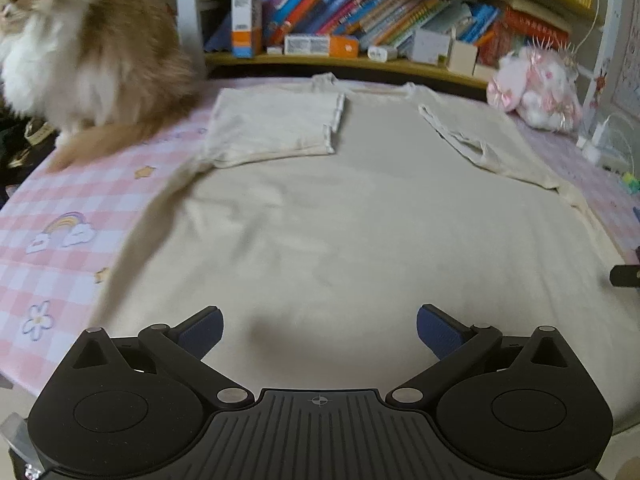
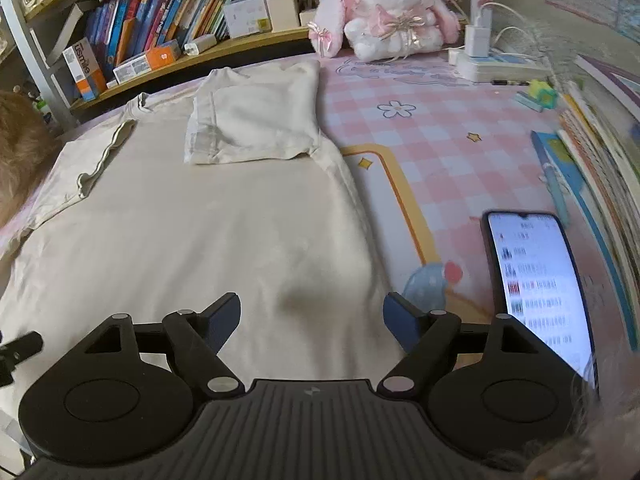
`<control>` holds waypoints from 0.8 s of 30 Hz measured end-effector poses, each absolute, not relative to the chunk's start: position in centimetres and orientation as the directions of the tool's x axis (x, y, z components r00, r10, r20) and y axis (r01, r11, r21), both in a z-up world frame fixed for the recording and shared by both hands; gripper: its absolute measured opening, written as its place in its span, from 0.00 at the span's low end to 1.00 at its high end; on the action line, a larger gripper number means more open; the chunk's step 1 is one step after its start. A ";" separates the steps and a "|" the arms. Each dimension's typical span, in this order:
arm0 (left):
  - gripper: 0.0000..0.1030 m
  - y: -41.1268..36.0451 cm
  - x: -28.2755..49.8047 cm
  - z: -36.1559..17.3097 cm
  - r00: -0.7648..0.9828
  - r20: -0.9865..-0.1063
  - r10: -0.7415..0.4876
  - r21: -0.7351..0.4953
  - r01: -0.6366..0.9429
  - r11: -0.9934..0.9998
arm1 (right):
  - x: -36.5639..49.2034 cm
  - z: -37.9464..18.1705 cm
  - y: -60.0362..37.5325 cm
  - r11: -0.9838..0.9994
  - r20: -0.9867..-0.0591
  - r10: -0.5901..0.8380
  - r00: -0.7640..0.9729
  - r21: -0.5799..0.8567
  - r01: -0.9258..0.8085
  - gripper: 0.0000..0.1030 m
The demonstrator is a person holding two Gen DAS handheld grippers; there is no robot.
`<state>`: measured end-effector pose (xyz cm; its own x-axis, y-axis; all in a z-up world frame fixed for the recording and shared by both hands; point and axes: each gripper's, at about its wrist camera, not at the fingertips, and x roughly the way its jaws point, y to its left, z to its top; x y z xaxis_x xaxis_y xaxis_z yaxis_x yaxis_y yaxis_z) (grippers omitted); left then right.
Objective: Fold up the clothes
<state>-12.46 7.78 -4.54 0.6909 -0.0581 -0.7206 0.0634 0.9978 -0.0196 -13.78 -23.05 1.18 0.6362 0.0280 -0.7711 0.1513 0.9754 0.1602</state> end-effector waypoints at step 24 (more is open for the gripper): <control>1.00 17.4 -19.3 -3.1 0.715 -0.695 -0.077 -0.097 0.013 0.995 | -26.4 1.1 -13.0 0.971 -0.758 -0.082 0.647 0.086 0.224 0.82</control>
<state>-19.25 17.43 -3.06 0.7150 -0.0771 -0.6948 0.0126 0.9952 -0.0975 -26.39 -13.01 1.06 0.6468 -0.0818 -0.7583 0.2239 0.9708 0.0863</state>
